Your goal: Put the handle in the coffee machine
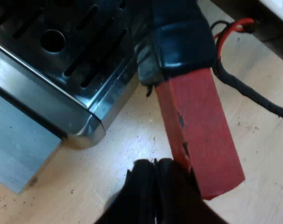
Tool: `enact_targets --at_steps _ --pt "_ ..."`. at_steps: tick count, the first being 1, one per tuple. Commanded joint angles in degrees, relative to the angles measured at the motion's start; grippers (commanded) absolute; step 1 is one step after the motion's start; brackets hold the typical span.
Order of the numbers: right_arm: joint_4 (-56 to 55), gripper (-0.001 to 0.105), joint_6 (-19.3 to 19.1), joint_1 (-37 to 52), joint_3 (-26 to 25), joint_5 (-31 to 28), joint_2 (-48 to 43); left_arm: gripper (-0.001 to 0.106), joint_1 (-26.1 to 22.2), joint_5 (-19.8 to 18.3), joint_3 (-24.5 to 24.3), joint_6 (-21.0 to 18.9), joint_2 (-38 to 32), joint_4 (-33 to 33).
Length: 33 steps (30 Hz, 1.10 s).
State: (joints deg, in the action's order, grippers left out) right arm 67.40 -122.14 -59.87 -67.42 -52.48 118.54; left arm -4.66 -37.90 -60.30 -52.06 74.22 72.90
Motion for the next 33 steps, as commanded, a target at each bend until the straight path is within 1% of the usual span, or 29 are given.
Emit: enact_targets --at_steps 1,2,3,6,9,11,13,17,19,21,22,23,25,27,28,29,33 --pt "4.2 0.028 -0.3 0.2 -1.3 1.3 -8.6 0.001 0.3 -2.2 0.0 -1.6 -0.7 0.0" --pt "4.2 0.028 -0.3 0.2 -1.3 1.2 -8.6 0.001 0.3 -2.4 0.0 -1.9 -0.7 0.0" --pt "3.9 0.028 -0.3 0.2 -1.3 0.8 -8.6 0.001 0.3 -3.6 0.0 -2.7 -0.7 0.0" --pt "3.4 0.028 -0.3 -0.3 -1.3 -0.7 -8.9 0.001 1.3 -4.2 0.0 -3.4 -0.7 0.3" --pt "-0.1 0.028 -0.3 -1.0 -1.0 -1.7 -9.6 0.001 3.5 -4.2 0.0 -3.4 -0.7 0.3" --pt "-2.8 0.028 -0.3 -1.4 -1.1 -1.6 -10.1 0.001 5.2 -4.1 0.0 -4.1 -0.7 0.3" --pt "-5.9 0.028 -0.3 -2.0 -1.1 -1.6 -10.7 0.001 7.0 -4.1 0.0 -5.4 -0.7 0.1" --pt "-8.8 0.028 0.7 -2.3 -0.2 -1.7 -11.7 0.001 8.3 -3.9 0.0 -7.2 -0.7 -0.9" --pt "-10.5 0.028 2.0 -2.3 2.3 -1.7 -13.7 0.001 8.3 -3.6 0.0 -7.9 -1.1 -0.9" --pt "-11.2 0.028 3.3 -2.5 4.7 -1.5 -15.4 0.001 8.3 -2.3 0.0 -7.9 -1.5 -0.9" --pt "-11.5 0.028 3.5 -2.8 6.3 -1.3 -16.6 0.001 8.3 -2.3 0.0 -8.1 -2.0 -0.9" --pt "-11.7 0.028 3.5 -3.0 6.8 -1.3 -17.0 0.001 8.3 -2.4 0.0 -8.2 -2.2 -1.1" --pt "-14.8 0.028 4.0 -3.7 9.5 -1.3 -19.6 0.001 8.3 -3.3 0.2 -10.4 -2.9 -2.1" --pt "-16.3 0.028 4.7 -3.9 10.7 -1.3 -20.8 0.001 8.3 -3.3 0.5 -11.3 -3.2 -2.9" --pt "-17.2 0.028 5.9 -4.4 12.3 -0.8 -22.2 0.001 8.3 -3.3 0.7 -11.7 -3.3 -3.0" --pt "-17.2 0.028 6.2 -4.4 12.8 -0.8 -22.9 0.001 8.3 -3.3 1.0 -12.3 -3.3 -3.3" --pt "-17.6 0.028 6.4 -6.1 15.8 -0.8 -26.0 0.001 8.3 -3.1 4.1 -13.7 -4.4 -5.3"
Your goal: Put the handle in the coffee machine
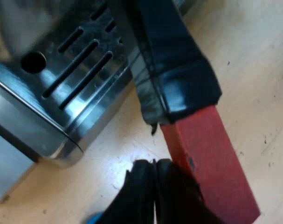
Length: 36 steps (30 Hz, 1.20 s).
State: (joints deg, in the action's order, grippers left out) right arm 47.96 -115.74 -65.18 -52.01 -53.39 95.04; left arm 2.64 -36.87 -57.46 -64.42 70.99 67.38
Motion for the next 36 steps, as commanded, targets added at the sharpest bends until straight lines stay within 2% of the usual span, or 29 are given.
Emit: enact_targets --at_steps 1,5,8,14,16,19,20,22,25,27,30,36 --pt "0.8 0.028 0.0 -1.4 1.1 0.1 -3.5 0.001 1.0 -4.0 2.1 -2.2 -1.7 -0.8" --pt "-4.2 0.028 0.5 -3.7 2.8 0.1 -6.7 0.001 1.0 -2.9 3.2 -4.9 -3.7 -3.2" --pt "-8.5 0.028 3.0 -5.7 4.5 1.1 -9.6 0.001 1.0 -2.9 3.2 -6.3 -5.0 -3.3" --pt "-21.1 0.028 9.6 -9.4 6.3 3.8 -16.6 0.001 1.4 -2.9 3.2 -9.2 -6.8 -4.8" --pt "-27.9 0.028 14.6 -10.0 6.3 6.7 -19.7 0.001 2.6 -2.9 3.2 -10.4 -7.3 -4.9" --pt "-34.9 0.028 19.4 -10.3 6.3 11.6 -23.1 0.001 5.5 -2.5 3.2 -11.0 -8.1 -4.6" --pt "-36.3 0.028 19.7 -10.3 6.3 12.0 -23.8 0.001 5.5 -2.3 3.2 -11.0 -8.1 -4.8" --pt "-41.4 0.028 20.6 -10.3 6.3 18.4 -26.6 0.001 7.2 -0.5 3.2 -13.3 -8.8 -6.0" --pt "-46.2 0.028 20.8 -10.4 6.3 21.7 -29.6 0.001 9.7 -0.1 3.2 -18.7 -9.2 -8.5" --pt "-48.3 0.028 20.8 -10.4 6.3 22.5 -31.6 0.001 10.7 0.1 3.3 -19.9 -9.2 -8.6" --pt "-50.2 0.028 20.8 -10.4 6.3 22.7 -34.5 0.001 12.5 0.3 4.4 -20.6 -9.2 -9.1" --pt "-50.4 0.028 20.8 -10.4 6.3 22.7 -37.8 0.001 16.4 3.9 7.9 -20.6 -9.2 -9.9"
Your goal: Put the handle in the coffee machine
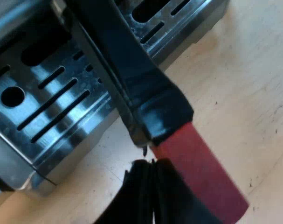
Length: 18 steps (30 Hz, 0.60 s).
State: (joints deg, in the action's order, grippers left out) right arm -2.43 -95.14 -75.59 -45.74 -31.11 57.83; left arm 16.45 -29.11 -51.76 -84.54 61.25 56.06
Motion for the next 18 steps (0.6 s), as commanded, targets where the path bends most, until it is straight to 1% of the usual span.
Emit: enact_targets --at_steps 1,2,4,8,9,10,11,14,17,18 --pt "0.0 0.028 0.2 0.0 0.0 0.4 -1.6 0.001 3.2 -3.9 2.5 -0.5 0.6 1.0" --pt "-0.2 0.028 0.2 0.0 0.0 0.4 -2.2 0.001 3.8 -3.9 2.6 -0.8 0.6 0.5" --pt "-1.3 0.028 0.2 0.0 0.0 0.4 -4.0 0.001 6.4 -4.4 2.7 -2.0 0.6 -2.5" --pt "-4.5 0.029 0.2 0.0 0.0 0.4 -4.9 0.001 8.9 -4.6 2.7 -2.0 0.6 -5.5" --pt "-5.3 0.031 0.2 0.0 0.0 0.5 -4.9 0.001 9.7 -4.6 2.7 -2.0 0.6 -6.2" --pt "-5.9 0.036 0.2 0.0 0.0 0.6 -4.9 0.001 10.2 -4.8 2.7 -2.0 0.6 -6.6" --pt "-6.1 0.039 0.2 0.0 0.0 0.6 -4.9 0.001 10.4 -5.1 2.7 -2.0 0.6 -7.0" --pt "-6.5 0.053 0.2 0.0 0.0 0.5 -4.9 0.001 10.5 -6.4 2.7 -2.0 0.6 -9.3" --pt "-6.5 0.059 0.2 0.0 0.0 0.5 -4.9 0.001 10.5 -6.8 2.7 -2.0 0.6 -11.8" --pt "-6.5 0.067 0.2 0.0 0.0 0.5 -4.9 0.001 10.5 -7.9 2.7 -1.7 0.6 -14.1"
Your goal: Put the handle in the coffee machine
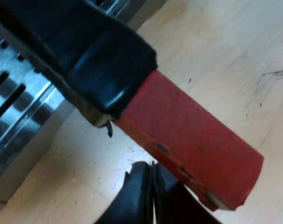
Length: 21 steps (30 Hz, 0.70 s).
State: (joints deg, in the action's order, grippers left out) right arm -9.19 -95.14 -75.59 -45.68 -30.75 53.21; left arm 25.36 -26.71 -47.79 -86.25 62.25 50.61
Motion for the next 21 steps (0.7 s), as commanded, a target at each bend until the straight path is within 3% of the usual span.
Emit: enact_targets --at_steps 1,4,8,11,12,16,18,21 --pt "0.2 0.070 0.2 0.0 -0.1 0.1 -0.3 0.001 1.6 -10.6 -1.2 0.0 -0.4 -8.9" --pt "0.2 0.070 0.2 0.0 -0.1 0.1 -0.3 0.001 1.6 -18.4 -1.2 0.0 -0.4 -14.1" --pt "0.2 0.070 0.2 0.0 -0.1 0.0 -0.3 0.001 1.6 -19.0 -1.2 0.0 -0.4 -15.3" --pt "0.2 0.070 0.2 0.0 -0.1 0.0 -0.3 0.001 1.1 -15.3 -1.2 0.0 -0.6 -10.9" --pt "0.2 0.070 0.2 0.0 -0.1 0.0 -0.3 0.001 0.5 -12.1 -1.2 0.2 -0.9 -8.1" --pt "0.2 0.070 0.2 0.0 -0.1 -0.3 -0.3 0.001 -3.0 -4.8 -1.2 5.8 -2.9 0.5" --pt "0.2 0.070 0.2 0.0 -0.1 -0.3 -0.3 0.002 -5.4 -4.6 -1.2 7.2 -4.8 2.5" --pt "0.2 0.070 0.2 0.0 -0.1 -1.1 -0.3 0.015 -10.0 -4.8 -1.2 7.2 -8.0 4.6"
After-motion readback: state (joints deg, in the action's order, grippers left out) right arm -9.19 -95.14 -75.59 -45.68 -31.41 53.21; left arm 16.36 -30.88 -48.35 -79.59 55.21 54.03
